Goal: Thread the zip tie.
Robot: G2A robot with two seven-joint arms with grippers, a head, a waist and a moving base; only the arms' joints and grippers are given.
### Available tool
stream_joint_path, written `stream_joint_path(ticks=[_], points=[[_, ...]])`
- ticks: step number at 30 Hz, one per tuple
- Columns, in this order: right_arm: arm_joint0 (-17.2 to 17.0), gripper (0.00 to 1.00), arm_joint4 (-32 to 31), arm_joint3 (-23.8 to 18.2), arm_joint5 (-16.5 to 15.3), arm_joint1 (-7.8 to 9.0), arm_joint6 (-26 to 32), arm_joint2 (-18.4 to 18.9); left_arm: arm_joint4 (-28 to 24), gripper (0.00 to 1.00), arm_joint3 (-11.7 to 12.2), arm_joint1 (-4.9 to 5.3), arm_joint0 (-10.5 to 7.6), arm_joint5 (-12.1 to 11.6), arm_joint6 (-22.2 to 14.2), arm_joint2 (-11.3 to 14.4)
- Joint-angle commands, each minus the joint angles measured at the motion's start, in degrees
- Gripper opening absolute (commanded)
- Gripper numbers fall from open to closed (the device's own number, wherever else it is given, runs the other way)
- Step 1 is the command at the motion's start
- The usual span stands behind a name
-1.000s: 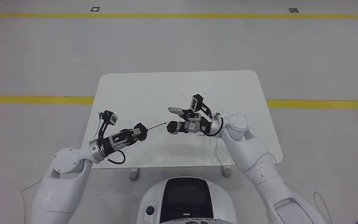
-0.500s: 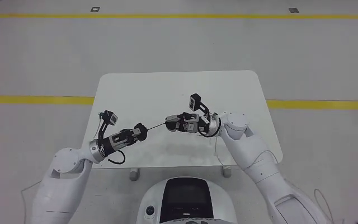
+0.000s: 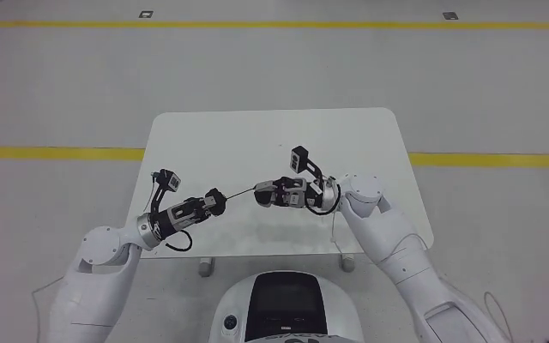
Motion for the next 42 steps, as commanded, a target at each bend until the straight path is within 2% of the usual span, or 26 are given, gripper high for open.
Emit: stream_joint_path(ticks=[1, 10, 16, 19, 22, 35, 36, 37, 38, 42], points=[[-0.03, 0.15, 0.24, -0.19, -0.11, 0.08, -0.06, -0.13, 0.00, 0.00, 0.00, 0.00, 0.00, 0.00, 0.00, 0.00], [0.42, 0.15, 1.52, -0.33, -0.59, 0.15, -0.75, -1.47, 0.00, 0.00, 0.00, 0.00, 0.00, 0.00, 0.00, 0.00], [1.05, 0.07, 2.06, 0.23, -0.87, 0.16, -1.11, -2.38, 0.00, 0.00, 0.00, 0.00, 0.00, 0.00, 0.00, 0.00], [1.22, 0.07, 2.29, 0.45, -0.96, 0.21, -1.35, -2.62, 0.00, 0.00, 0.00, 0.00, 0.00, 0.00, 0.00, 0.00], [1.32, 0.00, 2.46, 0.52, -1.00, 0.28, -1.51, -2.81, 0.00, 0.00, 0.00, 0.00, 0.00, 0.00, 0.00, 0.00], [0.90, 0.00, 2.85, -0.10, -1.08, 0.83, -1.85, -3.13, 0.00, 0.00, 0.00, 0.00, 0.00, 0.00, 0.00, 0.00], [0.85, 0.00, 2.87, -0.17, -1.08, 0.87, -1.85, -3.13, 0.00, 0.04, 0.00, 0.00, 0.00, 0.00, 0.00, 0.00], [0.78, 0.00, 2.90, -0.26, -1.08, 0.93, -1.87, -3.13, 0.00, 0.40, 0.00, 0.00, 0.00, 0.00, 0.00, 0.00], [0.74, 0.00, 2.94, -0.32, -1.08, 0.97, -1.88, -3.14, 0.00, 0.99, 0.00, 0.00, 0.00, 0.00, 0.00, 0.00], [0.44, 0.00, 3.17, -0.51, -1.23, 1.15, -2.41, -3.03, 0.00, 1.00, 0.00, 0.00, 0.00, 0.00, 0.00, 0.00]])
